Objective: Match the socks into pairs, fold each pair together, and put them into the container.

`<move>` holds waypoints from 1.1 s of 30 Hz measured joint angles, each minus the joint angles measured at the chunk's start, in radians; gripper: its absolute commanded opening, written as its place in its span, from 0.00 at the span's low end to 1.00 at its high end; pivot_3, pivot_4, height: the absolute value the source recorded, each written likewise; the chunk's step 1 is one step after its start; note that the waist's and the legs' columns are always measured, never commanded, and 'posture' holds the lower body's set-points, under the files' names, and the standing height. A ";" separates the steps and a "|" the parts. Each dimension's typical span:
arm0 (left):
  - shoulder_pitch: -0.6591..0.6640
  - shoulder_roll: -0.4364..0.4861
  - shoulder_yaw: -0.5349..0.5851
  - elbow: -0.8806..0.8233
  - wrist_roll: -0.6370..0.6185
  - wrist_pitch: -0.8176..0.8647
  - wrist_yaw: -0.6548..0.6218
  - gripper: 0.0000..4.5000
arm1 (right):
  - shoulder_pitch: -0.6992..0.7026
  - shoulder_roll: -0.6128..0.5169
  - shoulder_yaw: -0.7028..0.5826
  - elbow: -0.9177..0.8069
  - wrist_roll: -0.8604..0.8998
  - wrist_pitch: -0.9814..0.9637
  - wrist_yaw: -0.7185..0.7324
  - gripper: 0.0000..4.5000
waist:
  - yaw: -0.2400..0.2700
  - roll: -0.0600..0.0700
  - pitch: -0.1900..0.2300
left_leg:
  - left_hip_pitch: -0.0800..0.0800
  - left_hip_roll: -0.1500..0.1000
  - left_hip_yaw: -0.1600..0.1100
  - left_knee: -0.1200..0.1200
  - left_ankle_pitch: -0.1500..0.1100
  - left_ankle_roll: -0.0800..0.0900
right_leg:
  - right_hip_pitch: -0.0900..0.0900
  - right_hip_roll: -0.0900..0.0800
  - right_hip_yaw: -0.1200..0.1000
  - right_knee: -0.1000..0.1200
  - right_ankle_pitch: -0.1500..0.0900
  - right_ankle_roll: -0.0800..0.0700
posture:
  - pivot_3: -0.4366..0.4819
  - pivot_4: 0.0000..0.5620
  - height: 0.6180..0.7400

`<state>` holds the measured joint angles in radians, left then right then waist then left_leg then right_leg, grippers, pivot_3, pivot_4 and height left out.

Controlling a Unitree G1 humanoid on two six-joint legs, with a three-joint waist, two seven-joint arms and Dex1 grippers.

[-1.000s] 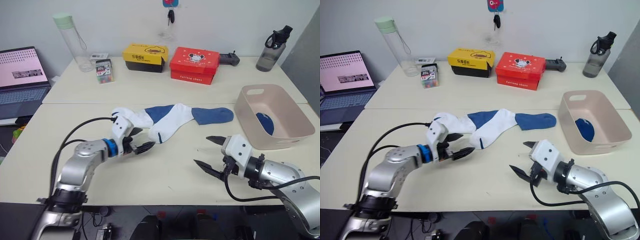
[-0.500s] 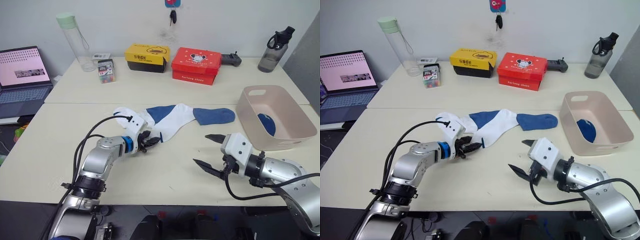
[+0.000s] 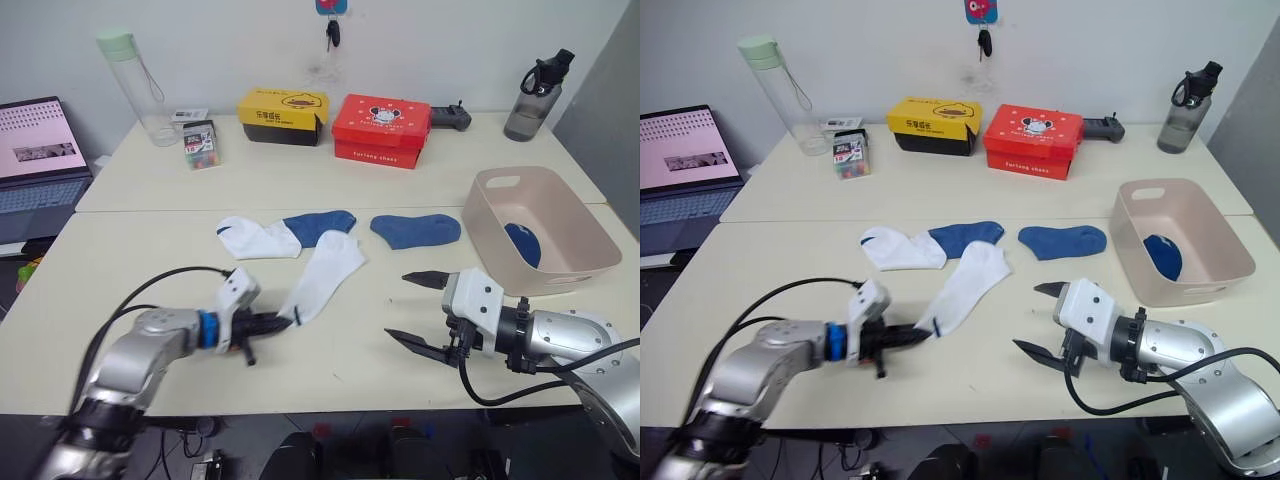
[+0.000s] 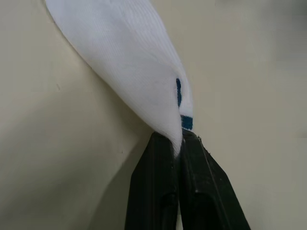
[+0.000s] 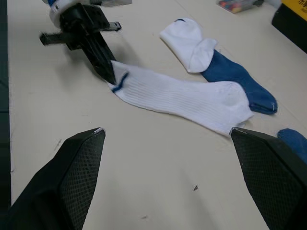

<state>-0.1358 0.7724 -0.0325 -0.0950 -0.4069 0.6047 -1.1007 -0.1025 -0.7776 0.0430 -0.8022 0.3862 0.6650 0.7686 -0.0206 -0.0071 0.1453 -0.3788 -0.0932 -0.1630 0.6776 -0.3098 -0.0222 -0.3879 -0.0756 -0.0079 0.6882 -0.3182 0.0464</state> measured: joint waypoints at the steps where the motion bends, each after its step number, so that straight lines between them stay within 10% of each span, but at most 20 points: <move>1: 0.019 0.036 0.007 0.017 -0.001 -0.030 -0.030 0.01 | -0.008 -0.003 0.001 0.000 0.010 0.001 0.011 1.00 | 0.000 0.000 0.000 | 0.000 0.000 0.000 0.000 0.000 0.000 | 0.000 0.000 0.000 0.000 0.000 0.000 | 0.48 0.27 0.88; 12: -0.058 0.125 0.040 0.334 0.095 -0.358 -0.128 0.01 | -0.129 -0.006 0.055 0.019 0.070 0.016 0.055 1.00 | -0.005 0.000 0.000 | 0.001 0.000 0.000 0.000 0.000 0.000 | 0.000 0.000 -0.001 0.000 0.000 0.000 | 0.48 0.27 0.88; 25: 0.163 0.184 0.322 0.176 -0.096 0.035 -0.060 0.81 | -0.194 0.026 0.101 0.057 0.069 0.010 0.057 1.00 | -0.010 0.001 0.001 | 0.000 0.000 0.000 0.000 0.000 0.000 | -0.001 0.000 0.000 0.001 0.000 0.000 | 0.48 0.27 0.88; 33: 0.193 -0.048 0.390 -0.011 -0.175 0.171 0.202 0.81 | -0.221 0.044 0.135 0.068 0.067 -0.002 0.058 1.00 | -0.001 0.000 0.000 | 0.000 0.000 -0.001 0.000 0.000 0.000 | 0.000 -0.001 -0.001 0.000 0.000 0.000 | 0.48 0.27 0.88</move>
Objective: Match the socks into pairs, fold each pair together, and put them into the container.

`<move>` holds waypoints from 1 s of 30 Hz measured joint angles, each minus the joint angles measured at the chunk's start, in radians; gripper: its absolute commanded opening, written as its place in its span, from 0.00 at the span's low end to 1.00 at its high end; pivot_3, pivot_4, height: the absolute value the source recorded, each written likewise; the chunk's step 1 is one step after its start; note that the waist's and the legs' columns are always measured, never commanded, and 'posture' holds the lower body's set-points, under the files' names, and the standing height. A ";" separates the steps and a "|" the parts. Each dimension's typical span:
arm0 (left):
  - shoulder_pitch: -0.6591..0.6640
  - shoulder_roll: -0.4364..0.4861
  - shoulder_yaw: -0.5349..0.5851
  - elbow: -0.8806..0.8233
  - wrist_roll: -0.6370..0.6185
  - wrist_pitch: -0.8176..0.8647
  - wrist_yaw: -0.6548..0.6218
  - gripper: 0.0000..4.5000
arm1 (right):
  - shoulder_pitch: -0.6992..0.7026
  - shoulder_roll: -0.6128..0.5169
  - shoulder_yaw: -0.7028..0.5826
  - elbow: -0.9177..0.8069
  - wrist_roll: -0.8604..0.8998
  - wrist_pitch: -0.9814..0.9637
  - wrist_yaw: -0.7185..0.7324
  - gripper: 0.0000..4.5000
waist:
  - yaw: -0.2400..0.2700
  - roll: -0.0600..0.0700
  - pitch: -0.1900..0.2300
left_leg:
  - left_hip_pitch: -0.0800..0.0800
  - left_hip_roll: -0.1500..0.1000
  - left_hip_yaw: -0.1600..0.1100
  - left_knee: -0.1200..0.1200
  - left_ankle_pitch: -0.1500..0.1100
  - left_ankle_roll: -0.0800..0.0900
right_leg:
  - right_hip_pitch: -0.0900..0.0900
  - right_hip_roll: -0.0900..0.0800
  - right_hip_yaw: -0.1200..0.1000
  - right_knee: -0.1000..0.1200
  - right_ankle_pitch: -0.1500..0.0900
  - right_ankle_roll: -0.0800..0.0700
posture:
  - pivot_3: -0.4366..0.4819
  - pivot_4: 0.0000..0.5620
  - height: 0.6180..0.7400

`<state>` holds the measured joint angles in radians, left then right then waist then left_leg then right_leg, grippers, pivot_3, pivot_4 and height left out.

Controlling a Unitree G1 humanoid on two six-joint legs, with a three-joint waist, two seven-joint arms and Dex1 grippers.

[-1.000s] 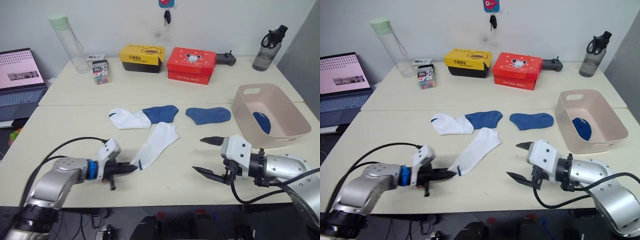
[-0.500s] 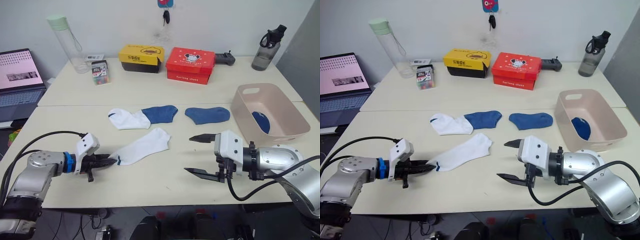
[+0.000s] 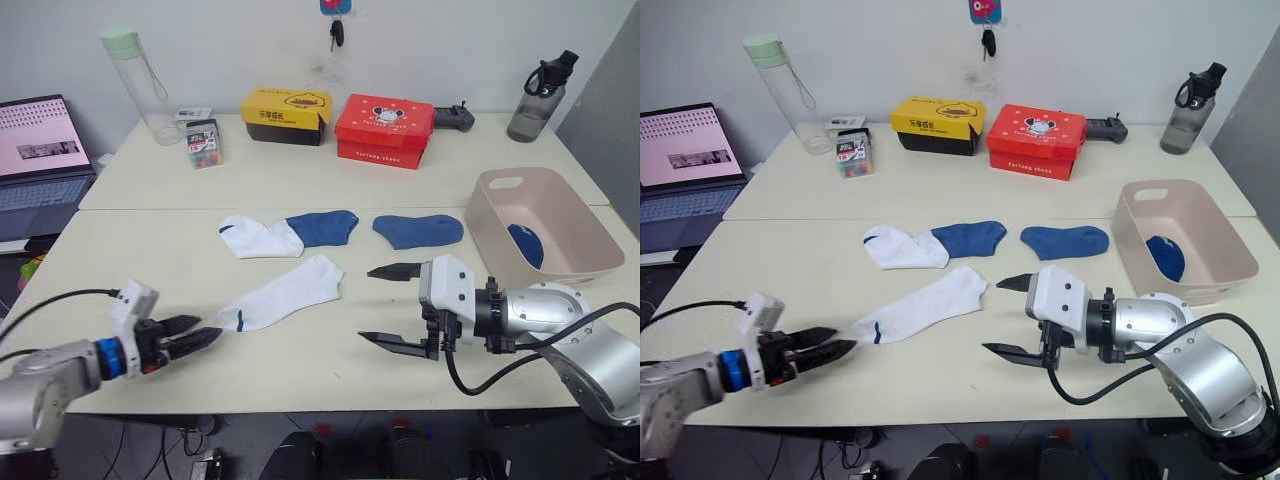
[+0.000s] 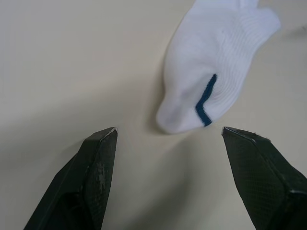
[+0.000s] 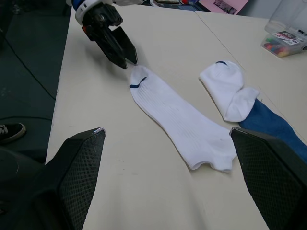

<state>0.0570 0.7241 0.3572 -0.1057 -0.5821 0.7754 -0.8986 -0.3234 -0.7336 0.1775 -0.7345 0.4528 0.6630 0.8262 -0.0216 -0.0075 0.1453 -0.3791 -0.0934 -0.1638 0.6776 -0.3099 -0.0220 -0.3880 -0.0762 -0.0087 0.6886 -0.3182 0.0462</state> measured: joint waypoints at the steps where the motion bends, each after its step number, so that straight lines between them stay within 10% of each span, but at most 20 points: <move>1: -0.008 -0.025 -0.002 -0.005 0.004 -0.005 0.025 0.81 | -0.002 0.000 0.002 0.002 0.000 0.000 0.000 1.00 | 0.001 0.000 0.000 | 0.000 0.000 0.000 0.000 0.000 0.000 | 0.000 0.000 0.000 0.000 0.000 0.000 | 0.48 0.27 0.88; 6: -0.031 -0.095 -0.037 -0.011 0.038 -0.069 0.110 0.68 | -0.011 0.001 0.005 0.008 -0.001 -0.001 0.001 1.00 | 0.005 0.001 -0.001 | 0.001 -0.001 0.000 0.000 0.000 0.000 | 0.001 0.000 0.000 0.000 0.000 0.000 | 0.48 0.27 0.88; 16: -0.033 -0.109 -0.055 -0.014 0.009 -0.053 0.122 0.00 | -0.013 -0.001 0.011 0.023 -0.010 -0.022 0.005 1.00 | 0.013 0.001 -0.001 | 0.000 -0.001 0.001 0.000 0.000 0.000 | 0.000 0.000 0.000 -0.001 0.000 0.000 | 0.48 0.27 0.88; 30: -0.220 0.376 0.220 0.071 -0.264 0.274 -0.094 0.00 | -0.009 -0.010 0.011 0.036 -0.032 -0.057 0.026 1.00 | 0.009 -0.005 0.004 | -0.001 0.000 -0.001 -0.001 0.000 0.000 | -0.001 0.001 -0.001 -0.002 0.000 0.000 | 0.48 0.27 0.88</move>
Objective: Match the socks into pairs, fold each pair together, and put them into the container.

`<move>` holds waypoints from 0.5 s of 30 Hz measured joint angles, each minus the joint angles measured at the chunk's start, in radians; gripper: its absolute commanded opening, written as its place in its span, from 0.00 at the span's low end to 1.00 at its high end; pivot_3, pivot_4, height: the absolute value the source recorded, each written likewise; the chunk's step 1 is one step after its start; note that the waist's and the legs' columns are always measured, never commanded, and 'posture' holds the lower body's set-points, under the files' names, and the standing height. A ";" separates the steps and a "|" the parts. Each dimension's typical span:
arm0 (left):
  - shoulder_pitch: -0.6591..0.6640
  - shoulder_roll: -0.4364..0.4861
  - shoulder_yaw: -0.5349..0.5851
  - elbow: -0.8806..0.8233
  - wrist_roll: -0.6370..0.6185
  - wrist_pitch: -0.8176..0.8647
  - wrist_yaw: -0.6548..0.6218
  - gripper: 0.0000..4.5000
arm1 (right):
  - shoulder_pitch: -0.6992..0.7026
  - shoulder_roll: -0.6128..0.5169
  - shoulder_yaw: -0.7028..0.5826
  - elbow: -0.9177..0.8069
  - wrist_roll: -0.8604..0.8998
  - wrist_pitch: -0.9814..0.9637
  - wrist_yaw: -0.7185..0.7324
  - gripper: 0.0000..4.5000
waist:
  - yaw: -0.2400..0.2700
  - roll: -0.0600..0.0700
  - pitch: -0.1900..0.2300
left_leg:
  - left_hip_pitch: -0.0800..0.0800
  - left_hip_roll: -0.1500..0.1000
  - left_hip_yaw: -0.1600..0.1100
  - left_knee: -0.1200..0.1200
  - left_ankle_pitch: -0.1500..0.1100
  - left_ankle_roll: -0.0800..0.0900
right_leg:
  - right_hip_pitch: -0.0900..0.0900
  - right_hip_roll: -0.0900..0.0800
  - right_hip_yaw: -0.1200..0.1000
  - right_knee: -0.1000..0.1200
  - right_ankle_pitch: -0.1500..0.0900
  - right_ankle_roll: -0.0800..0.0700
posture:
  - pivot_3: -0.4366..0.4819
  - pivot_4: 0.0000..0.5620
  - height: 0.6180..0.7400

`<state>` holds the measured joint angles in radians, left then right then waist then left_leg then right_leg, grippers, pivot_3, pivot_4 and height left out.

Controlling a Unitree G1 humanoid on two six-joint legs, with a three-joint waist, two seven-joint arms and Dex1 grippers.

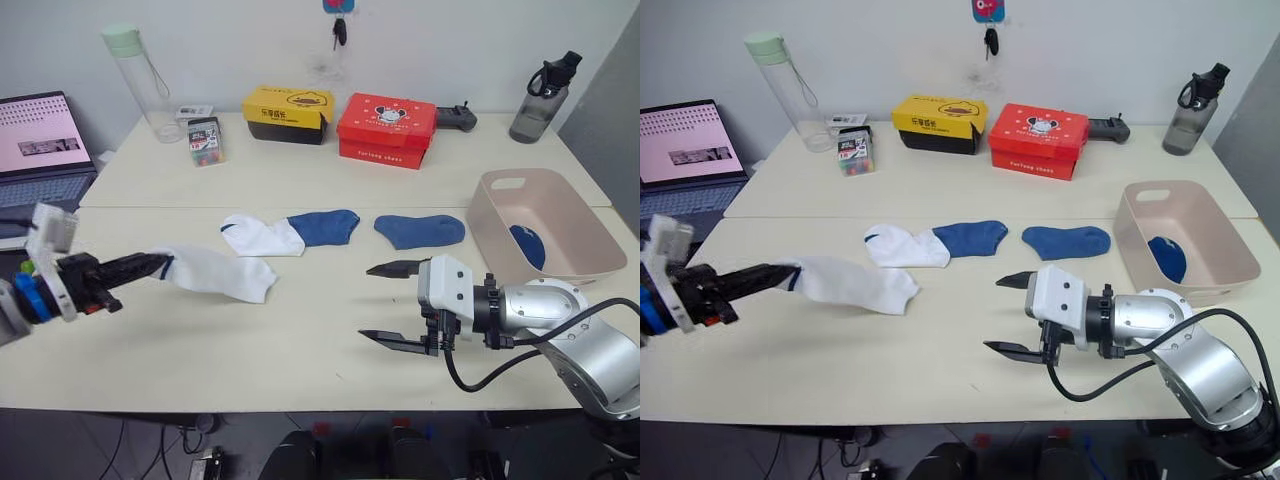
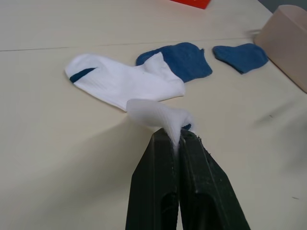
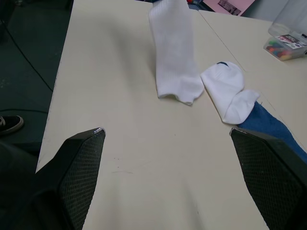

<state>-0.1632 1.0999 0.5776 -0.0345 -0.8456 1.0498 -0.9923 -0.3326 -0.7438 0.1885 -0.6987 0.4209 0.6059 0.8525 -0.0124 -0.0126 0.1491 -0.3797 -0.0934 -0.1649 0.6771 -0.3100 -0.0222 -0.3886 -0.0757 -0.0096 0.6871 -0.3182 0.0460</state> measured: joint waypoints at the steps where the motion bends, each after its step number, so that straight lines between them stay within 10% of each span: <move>1: -0.031 0.031 -0.001 -0.005 -0.021 0.028 -0.014 0.00 | -0.001 0.000 0.000 0.000 0.000 -0.002 0.002 1.00 | 0.000 0.000 0.000 | 0.000 -0.001 0.000 0.000 0.000 0.000 | 0.000 0.000 0.000 -0.001 0.000 0.000 | 0.48 0.27 0.88; 15: -0.428 -0.308 -0.597 -0.097 -0.048 0.116 -0.017 0.00 | 0.028 -0.095 -0.103 -0.010 0.033 0.039 0.012 1.00 | -0.010 -0.001 0.003 | -0.001 0.000 0.002 0.001 0.000 0.000 | -0.001 0.000 0.001 0.002 0.000 0.000 | 0.48 0.27 0.88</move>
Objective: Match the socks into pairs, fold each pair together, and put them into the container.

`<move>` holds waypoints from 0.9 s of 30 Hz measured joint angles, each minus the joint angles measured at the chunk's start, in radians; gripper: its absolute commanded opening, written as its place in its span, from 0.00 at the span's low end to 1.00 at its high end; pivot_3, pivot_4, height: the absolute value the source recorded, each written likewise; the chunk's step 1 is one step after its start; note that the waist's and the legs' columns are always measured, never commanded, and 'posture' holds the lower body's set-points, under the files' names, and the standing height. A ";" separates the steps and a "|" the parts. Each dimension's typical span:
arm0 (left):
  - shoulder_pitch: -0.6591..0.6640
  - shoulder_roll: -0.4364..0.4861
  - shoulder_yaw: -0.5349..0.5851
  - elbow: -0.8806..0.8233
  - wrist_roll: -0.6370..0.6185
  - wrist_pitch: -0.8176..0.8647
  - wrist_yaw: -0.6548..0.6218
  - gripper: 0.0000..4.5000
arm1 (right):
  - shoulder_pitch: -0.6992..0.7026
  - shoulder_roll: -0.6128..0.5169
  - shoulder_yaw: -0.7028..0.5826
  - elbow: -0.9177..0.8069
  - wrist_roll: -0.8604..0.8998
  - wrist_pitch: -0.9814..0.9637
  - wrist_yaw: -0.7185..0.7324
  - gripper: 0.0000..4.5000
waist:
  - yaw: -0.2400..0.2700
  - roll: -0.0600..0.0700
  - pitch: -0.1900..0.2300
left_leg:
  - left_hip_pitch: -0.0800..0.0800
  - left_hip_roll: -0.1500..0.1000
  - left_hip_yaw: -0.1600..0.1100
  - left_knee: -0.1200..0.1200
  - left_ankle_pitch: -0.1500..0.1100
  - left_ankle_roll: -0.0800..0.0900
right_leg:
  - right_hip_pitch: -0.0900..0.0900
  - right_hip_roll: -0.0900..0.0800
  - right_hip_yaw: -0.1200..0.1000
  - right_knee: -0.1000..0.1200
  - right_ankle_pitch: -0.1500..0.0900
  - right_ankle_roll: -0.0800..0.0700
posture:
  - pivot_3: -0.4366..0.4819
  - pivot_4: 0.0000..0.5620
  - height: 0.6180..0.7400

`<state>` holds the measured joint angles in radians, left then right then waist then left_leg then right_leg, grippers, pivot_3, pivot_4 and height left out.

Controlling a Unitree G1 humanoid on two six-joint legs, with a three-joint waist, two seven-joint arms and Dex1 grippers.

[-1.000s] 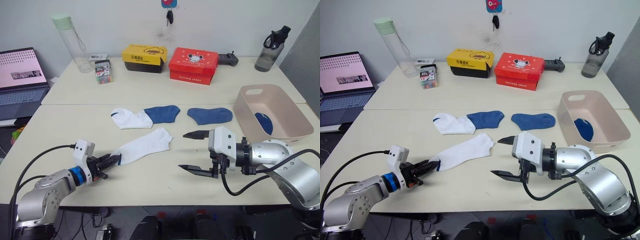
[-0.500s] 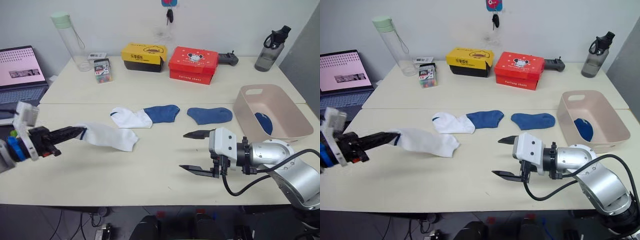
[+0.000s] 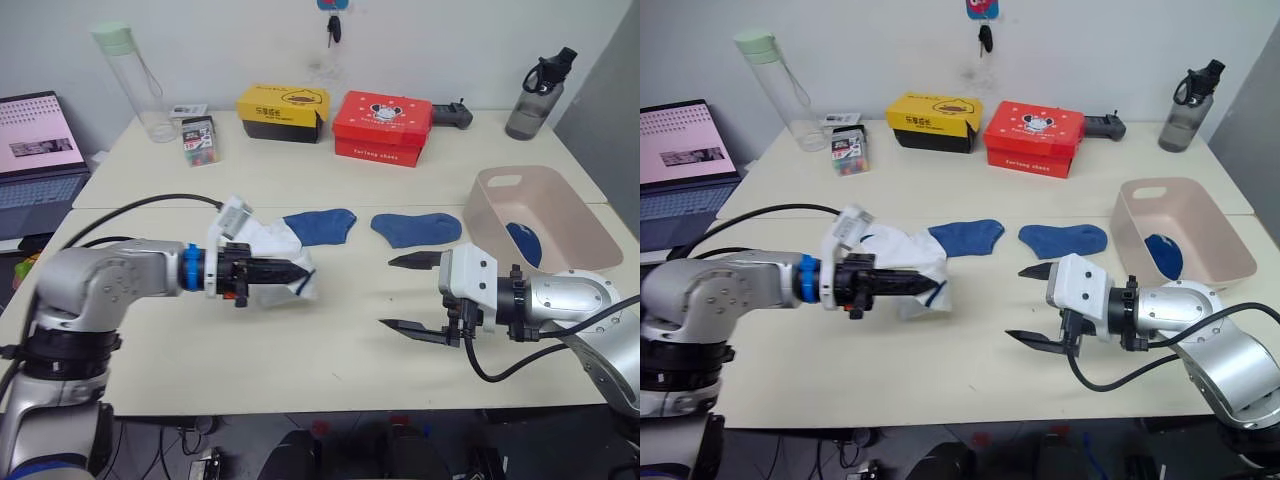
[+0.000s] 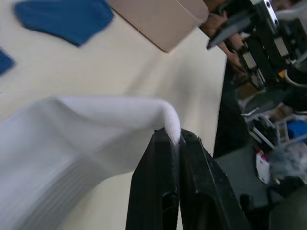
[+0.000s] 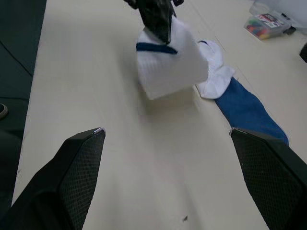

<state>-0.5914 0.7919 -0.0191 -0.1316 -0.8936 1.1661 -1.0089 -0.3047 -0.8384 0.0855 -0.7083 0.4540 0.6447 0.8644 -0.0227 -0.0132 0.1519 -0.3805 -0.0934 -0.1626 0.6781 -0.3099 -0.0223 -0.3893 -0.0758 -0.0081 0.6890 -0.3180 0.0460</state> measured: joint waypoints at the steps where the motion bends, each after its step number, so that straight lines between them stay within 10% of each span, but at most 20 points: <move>1: -0.006 -0.013 -0.022 0.010 0.012 -0.010 -0.011 0.00 | 0.008 -0.003 -0.004 -0.006 0.000 0.004 -0.004 1.00 | -0.003 0.000 0.000 | 0.000 0.000 0.000 0.000 0.000 0.000 | 0.000 0.000 0.000 0.000 0.000 0.000 | 0.48 0.27 0.88; 27: -0.089 -0.163 -0.148 0.123 0.157 -0.106 -0.056 0.00 | 0.066 -0.011 -0.053 -0.101 0.037 0.081 -0.080 1.00 | -0.004 0.000 0.000 | 0.000 -0.001 -0.001 0.001 0.000 0.000 | 0.001 0.000 0.000 0.000 0.000 0.000 | 0.48 0.27 0.88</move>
<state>-0.6809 0.6290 -0.1675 -0.0082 -0.7368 1.0597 -1.0651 -0.2391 -0.8498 0.0329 -0.8090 0.4909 0.7259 0.7847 -0.0264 -0.0137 0.1521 -0.3808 -0.0941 -0.1632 0.6794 -0.3099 -0.0223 -0.3888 -0.0761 -0.0084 0.6886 -0.3180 0.0461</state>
